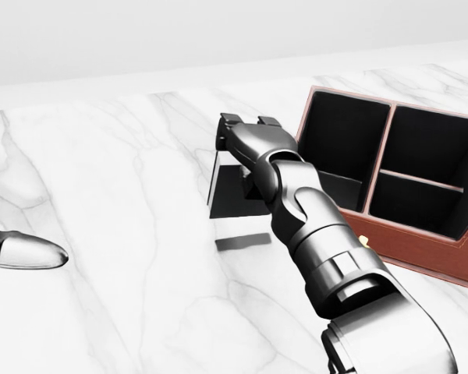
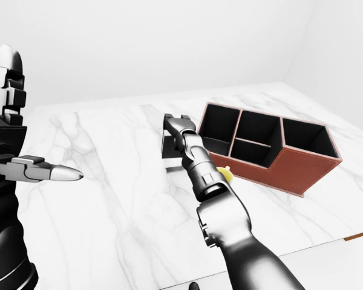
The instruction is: Pick up the book and place it in the caddy.
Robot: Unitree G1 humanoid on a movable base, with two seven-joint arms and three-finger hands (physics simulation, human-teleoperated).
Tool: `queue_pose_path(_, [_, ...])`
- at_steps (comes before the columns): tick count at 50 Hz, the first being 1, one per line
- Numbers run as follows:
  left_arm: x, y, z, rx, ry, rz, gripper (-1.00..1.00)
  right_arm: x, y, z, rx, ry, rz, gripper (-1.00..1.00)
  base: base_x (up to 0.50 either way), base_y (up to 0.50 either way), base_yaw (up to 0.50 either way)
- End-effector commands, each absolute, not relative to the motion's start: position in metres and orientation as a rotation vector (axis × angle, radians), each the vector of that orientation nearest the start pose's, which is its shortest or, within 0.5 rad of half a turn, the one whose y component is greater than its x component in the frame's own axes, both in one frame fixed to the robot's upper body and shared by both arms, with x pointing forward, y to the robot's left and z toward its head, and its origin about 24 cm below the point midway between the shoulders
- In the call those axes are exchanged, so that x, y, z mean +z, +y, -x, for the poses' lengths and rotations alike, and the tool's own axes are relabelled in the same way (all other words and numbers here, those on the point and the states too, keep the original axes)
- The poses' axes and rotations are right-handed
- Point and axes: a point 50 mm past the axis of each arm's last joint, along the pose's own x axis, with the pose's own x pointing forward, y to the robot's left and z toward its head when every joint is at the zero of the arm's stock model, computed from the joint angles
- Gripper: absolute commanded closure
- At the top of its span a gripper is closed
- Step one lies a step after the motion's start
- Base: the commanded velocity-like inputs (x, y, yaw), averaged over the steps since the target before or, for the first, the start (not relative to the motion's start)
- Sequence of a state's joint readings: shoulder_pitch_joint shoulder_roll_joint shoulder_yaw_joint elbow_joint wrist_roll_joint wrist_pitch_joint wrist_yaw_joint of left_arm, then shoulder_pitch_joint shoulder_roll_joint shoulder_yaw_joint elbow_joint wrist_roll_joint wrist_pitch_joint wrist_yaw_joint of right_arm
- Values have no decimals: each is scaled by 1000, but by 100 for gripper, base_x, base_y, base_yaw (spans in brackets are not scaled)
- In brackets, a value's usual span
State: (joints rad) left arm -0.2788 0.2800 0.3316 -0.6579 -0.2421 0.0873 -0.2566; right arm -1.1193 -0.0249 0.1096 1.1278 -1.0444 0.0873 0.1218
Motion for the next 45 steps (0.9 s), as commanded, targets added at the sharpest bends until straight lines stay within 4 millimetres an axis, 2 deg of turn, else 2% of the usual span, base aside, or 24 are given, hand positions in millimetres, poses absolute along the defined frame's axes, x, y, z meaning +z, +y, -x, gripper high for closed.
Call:
queue_pose_path(1, [261, 197, -212, -151, -905, -213, -100, 165, -62, -410, 285, -68, 1364, 100, 0, 0, 0])
queue_pose_path(18, [271, 194, -202, -163, -973, -214, -100, 190, -73, -399, 268, -119, 1423, 100, 0, 0, 0])
queue_pose_path(45, [280, 182, -189, -203, -1055, -211, -100, 223, -131, -377, 130, -94, 1480, 100, 0, 0, 0])
